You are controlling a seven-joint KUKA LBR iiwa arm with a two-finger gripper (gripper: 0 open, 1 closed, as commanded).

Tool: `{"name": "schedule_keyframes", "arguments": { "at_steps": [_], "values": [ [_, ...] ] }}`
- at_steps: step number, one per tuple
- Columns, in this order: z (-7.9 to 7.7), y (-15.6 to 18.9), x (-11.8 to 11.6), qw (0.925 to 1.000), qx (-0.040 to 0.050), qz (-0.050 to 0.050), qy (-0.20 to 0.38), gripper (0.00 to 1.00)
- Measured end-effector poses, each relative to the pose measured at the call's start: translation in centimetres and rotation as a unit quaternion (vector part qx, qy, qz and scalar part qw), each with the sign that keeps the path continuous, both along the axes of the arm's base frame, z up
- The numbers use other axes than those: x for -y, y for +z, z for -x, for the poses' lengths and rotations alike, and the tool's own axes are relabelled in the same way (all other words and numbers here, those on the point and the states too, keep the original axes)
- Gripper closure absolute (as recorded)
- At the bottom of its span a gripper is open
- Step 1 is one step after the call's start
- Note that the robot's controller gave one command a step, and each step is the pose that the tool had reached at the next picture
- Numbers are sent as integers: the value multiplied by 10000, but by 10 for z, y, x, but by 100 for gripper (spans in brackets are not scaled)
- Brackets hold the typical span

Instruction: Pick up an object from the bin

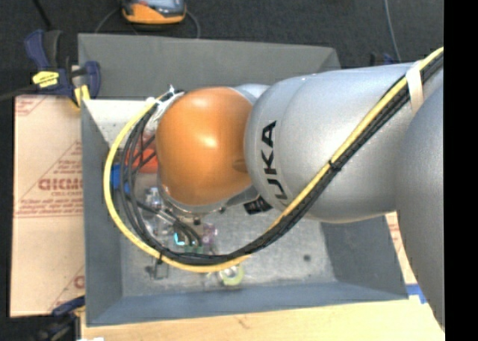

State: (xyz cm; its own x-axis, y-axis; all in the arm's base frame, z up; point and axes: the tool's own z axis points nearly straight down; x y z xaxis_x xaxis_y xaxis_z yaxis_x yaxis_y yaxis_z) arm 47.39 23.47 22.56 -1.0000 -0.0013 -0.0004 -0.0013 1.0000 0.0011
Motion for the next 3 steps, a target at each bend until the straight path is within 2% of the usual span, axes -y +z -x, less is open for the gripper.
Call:
{"name": "schedule_keyframes", "arguments": {
  "at_steps": [1, 2, 3],
  "values": [
    [-61, -124, 52, 9970, 31, 2, 770, 0],
    [-27, -155, 133, 9854, 9, 13, 1700, 0],
    [-27, -155, 130, 9855, 16, -2, 1698, 100]
  ]
}}
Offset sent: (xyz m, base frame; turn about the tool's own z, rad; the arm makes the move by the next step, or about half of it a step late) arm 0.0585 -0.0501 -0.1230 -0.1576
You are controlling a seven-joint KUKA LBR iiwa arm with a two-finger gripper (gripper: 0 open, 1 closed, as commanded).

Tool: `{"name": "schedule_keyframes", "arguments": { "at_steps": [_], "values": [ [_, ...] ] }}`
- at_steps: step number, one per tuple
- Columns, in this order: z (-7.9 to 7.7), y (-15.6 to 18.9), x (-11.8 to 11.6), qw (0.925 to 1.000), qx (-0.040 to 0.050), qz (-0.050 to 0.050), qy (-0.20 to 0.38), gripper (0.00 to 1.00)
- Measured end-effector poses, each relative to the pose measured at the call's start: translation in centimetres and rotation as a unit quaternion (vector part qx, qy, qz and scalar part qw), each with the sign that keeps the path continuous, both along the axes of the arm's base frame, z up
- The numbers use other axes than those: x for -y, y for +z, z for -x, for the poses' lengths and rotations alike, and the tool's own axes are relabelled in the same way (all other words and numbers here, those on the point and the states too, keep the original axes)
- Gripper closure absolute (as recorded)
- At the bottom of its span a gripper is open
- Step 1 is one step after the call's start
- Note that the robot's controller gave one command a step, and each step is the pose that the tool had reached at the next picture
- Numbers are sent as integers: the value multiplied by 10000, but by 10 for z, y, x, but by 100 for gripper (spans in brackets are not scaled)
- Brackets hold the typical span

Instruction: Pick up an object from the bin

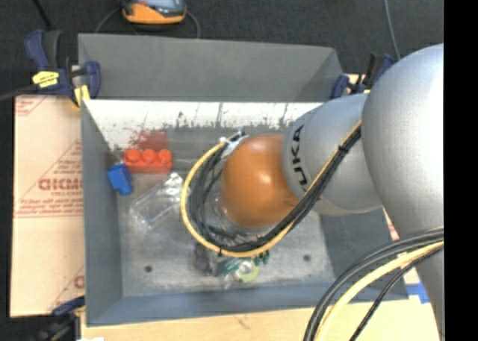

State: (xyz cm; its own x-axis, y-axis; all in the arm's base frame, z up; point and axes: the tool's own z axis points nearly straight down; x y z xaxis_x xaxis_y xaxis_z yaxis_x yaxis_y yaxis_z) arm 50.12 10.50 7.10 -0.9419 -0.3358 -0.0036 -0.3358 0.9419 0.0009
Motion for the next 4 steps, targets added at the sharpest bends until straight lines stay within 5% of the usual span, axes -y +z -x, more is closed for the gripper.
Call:
{"name": "schedule_keyframes", "arguments": {
  "at_steps": [1, 2, 3, 4],
  "values": [
    [25, 109, -18, 10000, 28, 0, -43, 100],
    [27, 136, 2, 9927, 11, -1, -1203, 100],
    [27, 127, 11, 9953, -14, 14, -973, 100],
    [29, 92, 6, 9737, -21, 9, -2276, 100]
  ]
}}
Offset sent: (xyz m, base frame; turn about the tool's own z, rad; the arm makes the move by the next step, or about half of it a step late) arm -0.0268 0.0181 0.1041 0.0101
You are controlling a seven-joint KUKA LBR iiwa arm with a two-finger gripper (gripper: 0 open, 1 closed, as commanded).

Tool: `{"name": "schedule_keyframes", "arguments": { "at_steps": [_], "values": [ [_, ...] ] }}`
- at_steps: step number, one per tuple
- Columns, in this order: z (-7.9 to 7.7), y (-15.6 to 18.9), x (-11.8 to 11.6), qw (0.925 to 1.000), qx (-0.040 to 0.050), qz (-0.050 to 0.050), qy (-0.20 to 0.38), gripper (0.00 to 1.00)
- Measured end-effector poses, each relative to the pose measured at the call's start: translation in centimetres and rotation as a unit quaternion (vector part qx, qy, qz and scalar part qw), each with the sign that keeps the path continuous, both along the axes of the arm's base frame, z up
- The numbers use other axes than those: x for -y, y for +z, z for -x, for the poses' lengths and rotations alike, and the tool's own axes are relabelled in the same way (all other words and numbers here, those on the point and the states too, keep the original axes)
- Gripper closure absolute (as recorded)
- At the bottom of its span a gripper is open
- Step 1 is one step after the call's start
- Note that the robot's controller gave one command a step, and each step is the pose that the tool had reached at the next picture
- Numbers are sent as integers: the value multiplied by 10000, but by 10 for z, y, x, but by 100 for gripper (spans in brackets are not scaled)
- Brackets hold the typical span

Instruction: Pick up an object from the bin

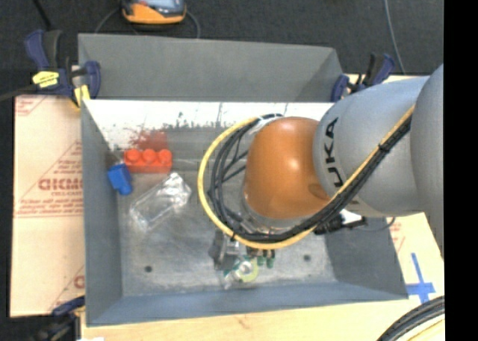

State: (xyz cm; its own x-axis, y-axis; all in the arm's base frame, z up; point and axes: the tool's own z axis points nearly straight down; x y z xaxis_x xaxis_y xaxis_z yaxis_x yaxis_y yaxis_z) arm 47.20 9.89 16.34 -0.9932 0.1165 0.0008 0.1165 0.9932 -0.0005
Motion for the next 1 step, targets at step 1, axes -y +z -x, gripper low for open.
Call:
{"name": "schedule_keyframes", "arguments": {
  "at_steps": [1],
  "values": [
    [-26, 15, 17, 9983, 31, -3, -574, 100]
  ]
}}
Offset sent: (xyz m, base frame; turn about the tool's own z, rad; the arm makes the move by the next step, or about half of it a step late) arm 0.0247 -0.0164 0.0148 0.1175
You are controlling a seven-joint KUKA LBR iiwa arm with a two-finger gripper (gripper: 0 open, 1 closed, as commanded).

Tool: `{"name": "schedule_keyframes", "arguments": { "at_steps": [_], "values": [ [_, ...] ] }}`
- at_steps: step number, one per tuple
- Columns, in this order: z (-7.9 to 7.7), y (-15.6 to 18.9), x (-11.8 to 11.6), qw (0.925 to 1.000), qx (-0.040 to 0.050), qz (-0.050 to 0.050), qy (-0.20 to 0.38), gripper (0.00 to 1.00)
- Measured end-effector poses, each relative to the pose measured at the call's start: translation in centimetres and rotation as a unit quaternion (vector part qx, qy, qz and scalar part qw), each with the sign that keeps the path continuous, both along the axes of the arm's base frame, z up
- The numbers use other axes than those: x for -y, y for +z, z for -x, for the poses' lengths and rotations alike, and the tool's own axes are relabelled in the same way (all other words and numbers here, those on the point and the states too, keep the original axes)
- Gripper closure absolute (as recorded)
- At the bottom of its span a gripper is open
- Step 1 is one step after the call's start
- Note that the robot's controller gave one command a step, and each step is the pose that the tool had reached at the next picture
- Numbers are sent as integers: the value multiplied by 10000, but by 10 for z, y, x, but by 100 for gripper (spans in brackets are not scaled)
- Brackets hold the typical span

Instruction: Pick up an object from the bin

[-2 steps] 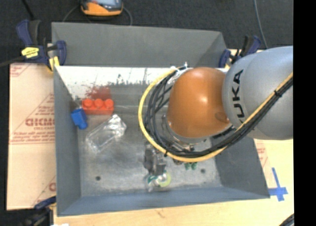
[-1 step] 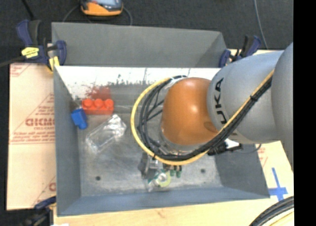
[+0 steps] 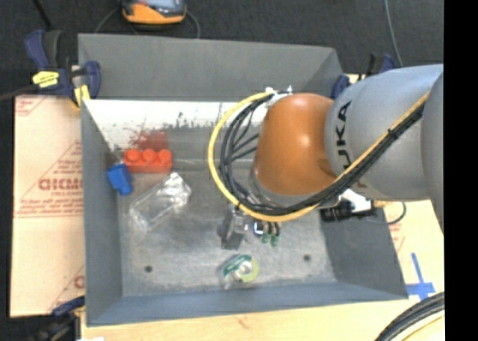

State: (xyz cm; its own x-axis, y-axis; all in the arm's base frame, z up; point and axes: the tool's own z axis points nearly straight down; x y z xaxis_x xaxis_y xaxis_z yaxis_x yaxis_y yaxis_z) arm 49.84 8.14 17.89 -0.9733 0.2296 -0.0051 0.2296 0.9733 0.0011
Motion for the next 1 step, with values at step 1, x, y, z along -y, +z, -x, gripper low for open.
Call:
{"name": "schedule_keyframes", "arguments": {
  "at_steps": [1],
  "values": [
    [5, 52, 0, 9990, 10, -7, -458, 100]
  ]
}}
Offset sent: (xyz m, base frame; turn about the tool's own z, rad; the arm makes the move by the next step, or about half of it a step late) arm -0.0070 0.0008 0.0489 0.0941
